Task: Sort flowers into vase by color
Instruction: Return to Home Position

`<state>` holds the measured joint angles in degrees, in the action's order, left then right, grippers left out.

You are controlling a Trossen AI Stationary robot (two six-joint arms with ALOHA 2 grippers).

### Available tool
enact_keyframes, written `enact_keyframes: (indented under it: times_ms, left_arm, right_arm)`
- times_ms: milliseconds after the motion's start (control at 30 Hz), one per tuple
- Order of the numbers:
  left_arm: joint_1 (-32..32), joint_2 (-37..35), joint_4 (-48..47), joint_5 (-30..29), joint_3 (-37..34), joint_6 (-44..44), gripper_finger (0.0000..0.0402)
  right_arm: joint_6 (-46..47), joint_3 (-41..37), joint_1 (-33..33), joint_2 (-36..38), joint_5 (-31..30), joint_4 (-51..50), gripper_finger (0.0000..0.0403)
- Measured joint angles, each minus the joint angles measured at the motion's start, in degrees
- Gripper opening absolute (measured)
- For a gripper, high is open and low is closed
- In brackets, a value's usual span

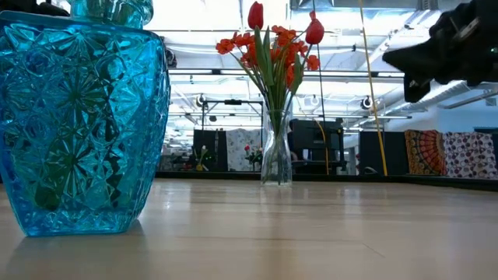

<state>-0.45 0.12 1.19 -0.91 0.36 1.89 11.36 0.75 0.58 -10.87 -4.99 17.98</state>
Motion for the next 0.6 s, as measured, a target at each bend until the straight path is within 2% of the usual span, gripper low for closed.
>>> enact_keyframes:
  times_ms: [133, 600]
  left_arm:
    - [0.00, 0.00, 0.00, 0.00, 0.00, 0.00, 0.0015]
    - [0.00, 0.00, 0.00, 0.00, 0.00, 0.00, 0.0015]
  right_arm:
    - [0.00, 0.04, -0.02, 0.01, -4.04, -2.46, 0.0000]
    - [-0.03, 0.04, -0.02, 0.00, -4.01, -3.77, 0.0000]
